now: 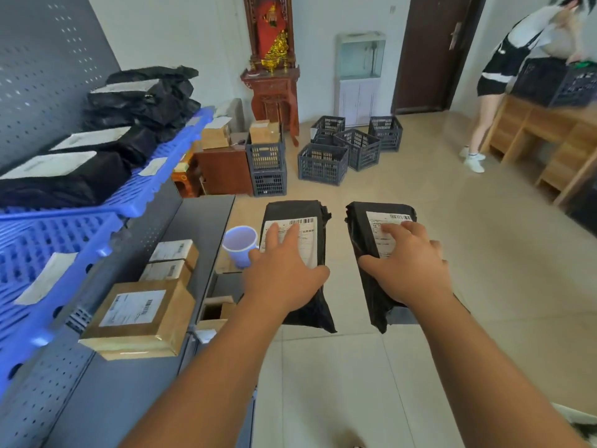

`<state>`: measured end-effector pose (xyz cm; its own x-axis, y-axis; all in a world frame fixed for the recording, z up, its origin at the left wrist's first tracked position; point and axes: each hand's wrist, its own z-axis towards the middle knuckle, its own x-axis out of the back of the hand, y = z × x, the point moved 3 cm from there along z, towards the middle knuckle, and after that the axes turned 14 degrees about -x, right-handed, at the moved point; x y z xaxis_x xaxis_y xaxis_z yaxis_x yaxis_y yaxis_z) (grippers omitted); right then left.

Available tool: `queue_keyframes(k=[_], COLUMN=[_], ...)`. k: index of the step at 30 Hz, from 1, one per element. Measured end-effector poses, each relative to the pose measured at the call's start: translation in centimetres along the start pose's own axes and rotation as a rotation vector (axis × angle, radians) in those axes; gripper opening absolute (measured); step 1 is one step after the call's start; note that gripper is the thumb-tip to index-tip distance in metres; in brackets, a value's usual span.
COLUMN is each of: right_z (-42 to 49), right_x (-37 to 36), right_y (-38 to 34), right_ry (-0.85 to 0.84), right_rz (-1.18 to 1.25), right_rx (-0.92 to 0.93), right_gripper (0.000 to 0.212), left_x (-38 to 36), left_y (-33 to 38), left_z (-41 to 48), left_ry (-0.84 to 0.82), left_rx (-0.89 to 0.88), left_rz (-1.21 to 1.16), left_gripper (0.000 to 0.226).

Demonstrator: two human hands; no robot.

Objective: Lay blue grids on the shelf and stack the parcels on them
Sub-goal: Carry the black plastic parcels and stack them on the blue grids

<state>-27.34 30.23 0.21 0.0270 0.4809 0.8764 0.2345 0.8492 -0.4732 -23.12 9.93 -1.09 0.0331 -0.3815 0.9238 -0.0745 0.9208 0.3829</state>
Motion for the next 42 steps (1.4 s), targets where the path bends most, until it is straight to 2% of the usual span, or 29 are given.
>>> queue_keyframes(k=[12, 22, 27, 34, 42], right_z=[17.5, 28.0, 32.6, 36.8, 41.5], right_x=[2.3, -0.9, -1.7, -3.4, -5.9], right_y=[-4.5, -11.3, -16.4, -24.3, -32.7], right_ry=[-0.023, -0.066, -0.04, -0.043, -0.23], right_rz=[0.044, 0.025, 0.039, 0.108, 0.209], right_rx=[0.071, 0.095, 0.117, 0.244, 0.449], right_gripper=[0.078, 0.078, 0.078, 0.077, 0.076], left_x=[0.4, 0.7, 3.6, 7.2, 10.8], left_y=[3.0, -0.9, -3.1, -6.3, -9.0], left_z=[15.7, 28.6, 34.3, 38.7, 40.1], left_ry=[0.023, 0.028, 0.098, 0.178, 0.32], left_rx=[0.096, 0.1, 0.075, 0.127, 0.318], left_rz=[0.062, 0.026, -0.018, 0.004, 0.044], left_gripper=[0.094, 0.094, 0.094, 0.095, 0.093])
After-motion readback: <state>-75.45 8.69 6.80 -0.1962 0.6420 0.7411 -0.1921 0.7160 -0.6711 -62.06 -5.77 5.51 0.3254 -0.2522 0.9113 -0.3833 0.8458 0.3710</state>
